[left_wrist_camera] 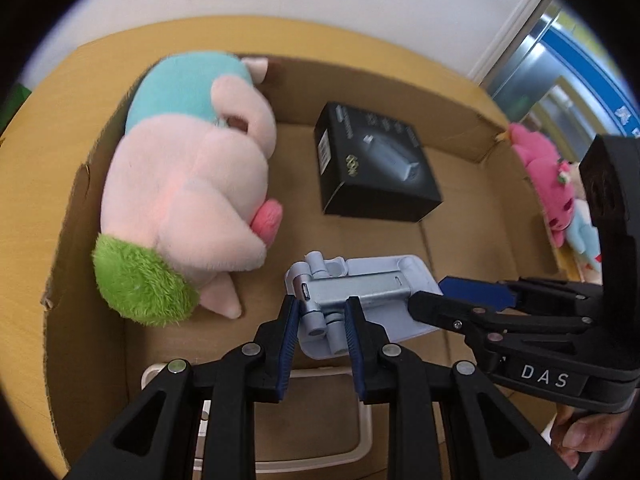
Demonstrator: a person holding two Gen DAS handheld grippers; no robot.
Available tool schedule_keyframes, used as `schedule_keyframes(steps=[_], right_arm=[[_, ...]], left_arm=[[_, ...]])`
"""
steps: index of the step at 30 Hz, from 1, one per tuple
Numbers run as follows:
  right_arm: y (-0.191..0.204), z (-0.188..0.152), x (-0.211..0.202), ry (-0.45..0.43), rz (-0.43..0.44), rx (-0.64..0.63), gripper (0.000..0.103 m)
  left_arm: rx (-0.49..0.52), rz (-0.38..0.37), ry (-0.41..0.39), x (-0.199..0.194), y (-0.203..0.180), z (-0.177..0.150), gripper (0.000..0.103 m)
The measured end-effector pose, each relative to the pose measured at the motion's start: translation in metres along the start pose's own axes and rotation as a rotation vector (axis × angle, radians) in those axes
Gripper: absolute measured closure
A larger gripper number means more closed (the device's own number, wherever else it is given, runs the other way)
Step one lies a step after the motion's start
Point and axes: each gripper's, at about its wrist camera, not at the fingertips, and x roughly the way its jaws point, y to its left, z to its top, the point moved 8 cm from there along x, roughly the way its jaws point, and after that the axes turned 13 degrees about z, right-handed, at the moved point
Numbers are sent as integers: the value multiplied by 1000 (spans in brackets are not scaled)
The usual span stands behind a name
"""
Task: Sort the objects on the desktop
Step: 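Lift the phone stand with the left tool and lower it into the box, then open the left tool to release the phone stand and withdraw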
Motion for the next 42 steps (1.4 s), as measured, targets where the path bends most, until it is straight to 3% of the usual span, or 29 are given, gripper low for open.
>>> schedule_keyframes(steps=[5, 8, 9, 10, 12, 13, 14, 15, 17, 18, 20, 25, 31, 36, 42], right_arm=[[-6, -8, 27, 70, -29, 6, 66], [-4, -15, 23, 57, -40, 9, 63], [-1, -16, 13, 23, -50, -13, 56], [2, -17, 5, -4, -63, -32, 51], [16, -22, -33, -125, -125, -116, 32], [21, -26, -48, -175, -151, -152, 28], [29, -34, -72, -252, -199, -200, 19], [35, -43, -92, -321, -245, -243, 9], [48, -69, -131, -456, -323, -331, 0], [54, -79, -143, -499, -343, -362, 0], [60, -108, -160, -563, -375, -408, 0], [60, -151, -179, -626, -343, -404, 0], [48, -188, -179, -612, -290, -407, 0], [6, -217, -171, -545, -203, -385, 0], [-69, -230, -139, -381, -107, -278, 0]], left_arm=[[-21, 22, 42, 7, 8, -5, 82], [-38, 28, -11, -10, 14, -5, 81], [-45, 16, -42, -18, 16, -4, 81], [-45, 13, -91, -32, 18, -4, 82], [-27, 44, -252, -72, 20, -4, 81], [-10, 69, -342, -94, 18, -8, 80], [9, 89, -437, -120, 15, -14, 71], [20, 97, -509, -141, 12, -20, 51], [24, 115, -673, -185, 5, -42, 17], [21, 123, -740, -201, 2, -52, 17], [31, 131, -801, -218, -8, -68, 17], [25, 90, -805, -218, -36, -91, 17], [45, 86, -747, -195, -54, -126, 17], [39, 94, -673, -172, -48, -154, 17], [2, 93, -585, -146, -36, -178, 17]])
